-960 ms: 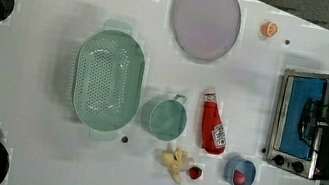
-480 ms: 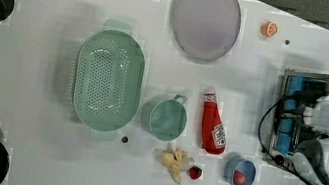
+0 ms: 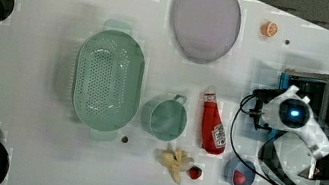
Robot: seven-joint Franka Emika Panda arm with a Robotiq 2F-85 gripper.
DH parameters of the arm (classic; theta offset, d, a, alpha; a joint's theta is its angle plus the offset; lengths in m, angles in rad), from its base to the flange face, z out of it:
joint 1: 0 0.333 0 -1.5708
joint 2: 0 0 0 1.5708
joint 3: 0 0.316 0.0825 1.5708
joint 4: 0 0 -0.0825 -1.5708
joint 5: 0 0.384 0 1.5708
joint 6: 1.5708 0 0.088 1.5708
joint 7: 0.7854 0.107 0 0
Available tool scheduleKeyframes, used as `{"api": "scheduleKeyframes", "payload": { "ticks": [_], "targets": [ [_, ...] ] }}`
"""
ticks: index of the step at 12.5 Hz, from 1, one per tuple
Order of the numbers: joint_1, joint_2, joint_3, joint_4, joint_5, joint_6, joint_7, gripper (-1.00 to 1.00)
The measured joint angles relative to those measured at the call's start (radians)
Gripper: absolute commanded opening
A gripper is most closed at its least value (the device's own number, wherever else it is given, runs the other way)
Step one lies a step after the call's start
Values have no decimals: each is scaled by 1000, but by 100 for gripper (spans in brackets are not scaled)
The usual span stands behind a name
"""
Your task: Flap open oven.
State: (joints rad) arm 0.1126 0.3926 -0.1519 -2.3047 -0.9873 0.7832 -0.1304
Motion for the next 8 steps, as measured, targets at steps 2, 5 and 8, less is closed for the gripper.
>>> {"api": "scheduleKeyframes", "payload": {
  "ticks": [2,5,8],
  "targets": [
    [30,54,9,25,-20,-42,111,-65],
    [63,129,1,41,-16,-41,168,-65],
    [68,156,1,43,-26,-21,182,-65]
  ]
}}
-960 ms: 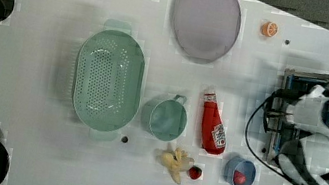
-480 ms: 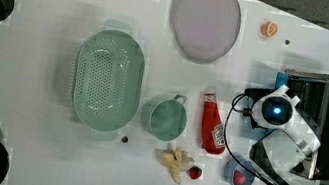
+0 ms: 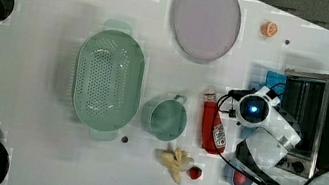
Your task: Flap open oven.
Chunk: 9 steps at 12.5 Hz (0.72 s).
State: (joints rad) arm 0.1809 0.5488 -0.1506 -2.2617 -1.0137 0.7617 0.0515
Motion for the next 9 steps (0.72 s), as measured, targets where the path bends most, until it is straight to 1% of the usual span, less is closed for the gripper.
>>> {"api": "scheduleKeyframes", "payload": {
  "ticks": [2,3,4,5,6,8,9],
  "targets": [
    [-1,-1,-8,8,33,11,6,-65],
    [-2,-7,-15,8,69,28,10,-65],
    [-3,-27,-25,2,126,45,11,-65],
    [-4,-60,-33,0,218,70,14,-65],
    [-6,-115,-36,-4,330,85,18,-65],
    [-7,-279,-40,-6,529,62,22,-65],
    [-7,-368,-43,6,607,26,26,-65]
  ]
}}
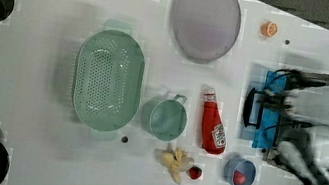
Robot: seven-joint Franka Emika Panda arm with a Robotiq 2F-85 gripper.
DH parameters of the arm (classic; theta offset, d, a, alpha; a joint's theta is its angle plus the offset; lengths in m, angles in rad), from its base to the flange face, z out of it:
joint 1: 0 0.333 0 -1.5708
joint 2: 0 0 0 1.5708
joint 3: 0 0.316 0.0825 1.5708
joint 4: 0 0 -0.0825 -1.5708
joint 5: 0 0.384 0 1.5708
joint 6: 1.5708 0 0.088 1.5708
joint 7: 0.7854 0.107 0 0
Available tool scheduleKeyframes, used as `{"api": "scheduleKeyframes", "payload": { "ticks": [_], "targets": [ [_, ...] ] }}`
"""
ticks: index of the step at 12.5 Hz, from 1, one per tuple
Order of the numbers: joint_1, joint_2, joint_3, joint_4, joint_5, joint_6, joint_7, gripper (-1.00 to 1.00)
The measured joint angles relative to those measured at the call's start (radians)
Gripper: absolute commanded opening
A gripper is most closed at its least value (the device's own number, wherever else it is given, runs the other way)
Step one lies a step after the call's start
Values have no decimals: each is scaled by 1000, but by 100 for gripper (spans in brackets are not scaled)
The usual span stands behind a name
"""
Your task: Flap open oven.
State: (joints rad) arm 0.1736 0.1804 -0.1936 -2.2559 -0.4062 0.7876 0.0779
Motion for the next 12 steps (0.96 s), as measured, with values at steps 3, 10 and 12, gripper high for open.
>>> {"api": "scheduleKeyframes", "payload": {
  "ticks": [3,10,12],
  "targets": [
    [-4,-252,-18,47,122,-119,3,-65],
    [-22,-483,-42,279,311,-617,8,-65],
    [-21,-477,-32,316,307,-625,8,-65]
  ]
}}
